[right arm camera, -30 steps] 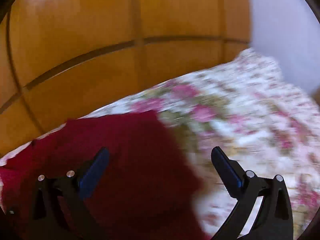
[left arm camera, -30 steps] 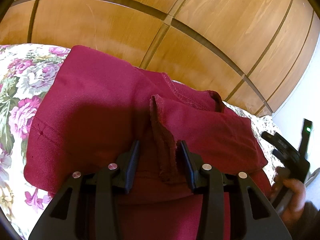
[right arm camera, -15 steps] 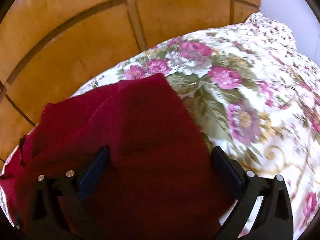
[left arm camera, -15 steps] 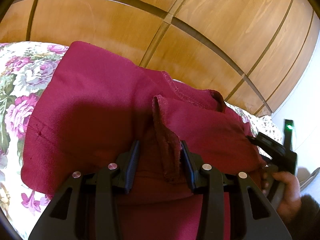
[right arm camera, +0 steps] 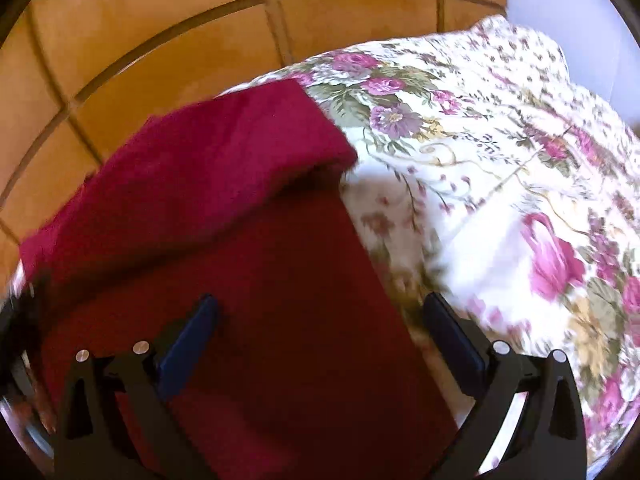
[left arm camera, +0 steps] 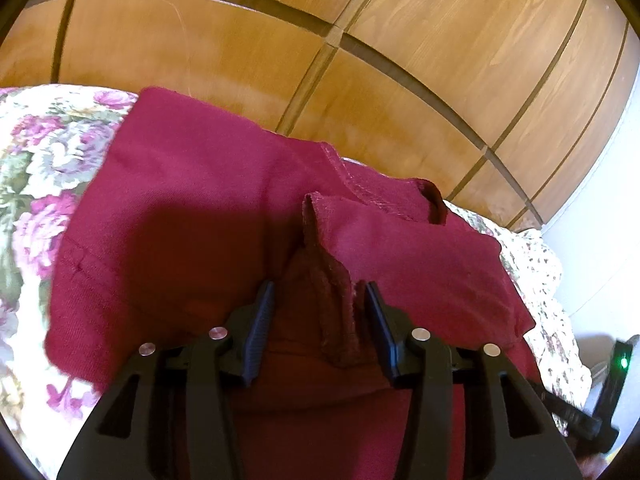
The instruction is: Fold small clothes
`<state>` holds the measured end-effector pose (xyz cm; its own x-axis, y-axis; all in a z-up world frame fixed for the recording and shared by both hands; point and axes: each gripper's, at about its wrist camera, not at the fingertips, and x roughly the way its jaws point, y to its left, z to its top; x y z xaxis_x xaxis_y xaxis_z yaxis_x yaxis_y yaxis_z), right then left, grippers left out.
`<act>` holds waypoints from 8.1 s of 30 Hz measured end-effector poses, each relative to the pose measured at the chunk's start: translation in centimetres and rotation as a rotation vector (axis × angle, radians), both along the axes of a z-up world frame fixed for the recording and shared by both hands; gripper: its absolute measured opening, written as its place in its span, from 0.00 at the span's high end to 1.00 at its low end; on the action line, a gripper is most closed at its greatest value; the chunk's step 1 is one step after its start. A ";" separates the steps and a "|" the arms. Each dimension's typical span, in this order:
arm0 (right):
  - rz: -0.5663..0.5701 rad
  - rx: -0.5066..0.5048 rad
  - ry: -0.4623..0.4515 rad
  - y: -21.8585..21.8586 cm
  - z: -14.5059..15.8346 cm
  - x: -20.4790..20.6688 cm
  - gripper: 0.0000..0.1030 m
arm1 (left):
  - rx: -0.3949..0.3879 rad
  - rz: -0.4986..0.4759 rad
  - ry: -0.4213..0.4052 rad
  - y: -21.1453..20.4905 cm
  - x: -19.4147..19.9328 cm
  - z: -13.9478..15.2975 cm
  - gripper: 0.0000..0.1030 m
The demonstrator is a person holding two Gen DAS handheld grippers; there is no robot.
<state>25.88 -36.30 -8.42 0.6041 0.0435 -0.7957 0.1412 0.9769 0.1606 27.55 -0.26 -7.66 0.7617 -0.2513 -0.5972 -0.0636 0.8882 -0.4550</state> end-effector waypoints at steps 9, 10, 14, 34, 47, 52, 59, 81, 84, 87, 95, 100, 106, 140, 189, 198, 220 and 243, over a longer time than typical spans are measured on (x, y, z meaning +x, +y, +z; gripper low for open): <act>-0.012 -0.014 -0.039 1.0 -0.1 -3.4 0.02 | 0.059 -0.056 0.032 -1.5 -5.7 1.6 0.12; -0.012 -0.014 -0.038 1.1 -0.1 -3.3 0.02 | 0.047 -0.052 0.052 -1.2 -6.1 1.4 0.12; -0.010 0.013 -0.051 0.6 -0.2 -3.4 0.02 | -0.022 -0.005 0.059 0.4 -8.5 1.1 0.12; 0.067 -0.010 -0.068 1.0 0.1 -8.7 0.02 | 0.083 -0.063 0.104 -0.5 -15.8 1.4 0.04; 0.113 0.136 -0.048 -4.1 0.6 -13.0 0.28 | -0.025 -0.078 0.146 3.8 -19.2 1.3 0.04; 0.123 0.291 -0.048 -7.7 0.4 -14.0 0.46 | -0.073 -0.149 0.168 4.7 -20.2 1.1 0.09; 0.209 0.438 -0.028 -10.2 -0.7 -15.7 0.48 | -0.180 -0.256 0.182 4.9 -21.8 0.5 0.33; 0.322 0.569 0.041 -9.7 -2.1 -18.5 0.85 | -0.295 -0.487 0.250 2.4 -23.7 -0.4 0.70; 0.334 0.587 0.021 -9.6 -1.8 -18.7 0.90 | -0.309 -0.474 0.271 2.6 -23.8 -0.5 0.91; 0.366 0.658 -0.047 -9.6 -0.6 -19.1 0.91 | -0.344 -0.452 0.185 3.8 -24.4 1.2 0.92; 0.513 0.812 -0.309 -9.3 4.9 -21.8 0.92 | -0.417 -0.462 -0.038 6.1 -26.3 7.2 0.94; 0.568 0.865 -0.402 -9.7 7.5 -24.4 0.92 | -0.499 -0.490 -0.108 7.5 -28.1 9.9 0.94; 0.635 0.954 -0.523 -10.8 10.4 -28.2 0.92 | -0.622 -0.598 -0.169 8.7 -31.3 12.3 0.94; 0.272 1.032 -0.213 -8.7 2.9 -2.9 0.87 | -0.816 -0.229 0.176 13.2 -10.7 1.3 0.94; 0.297 -0.084 -0.104 5.1 -0.2 3.2 0.32 | 0.374 -0.106 0.197 -1.2 -1.0 -0.1 0.04; 0.294 -0.092 -0.099 5.1 -0.2 3.3 0.31 | 0.349 -0.115 0.182 -0.9 -1.7 0.4 0.04; 0.096 -0.184 -0.234 3.7 3.4 -1.9 0.02 | 0.158 0.112 0.198 5.8 -9.2 -0.4 0.04; 0.202 -0.254 -0.268 9.6 2.5 -17.5 0.02 | -0.058 0.183 0.131 9.4 -15.3 1.6 0.04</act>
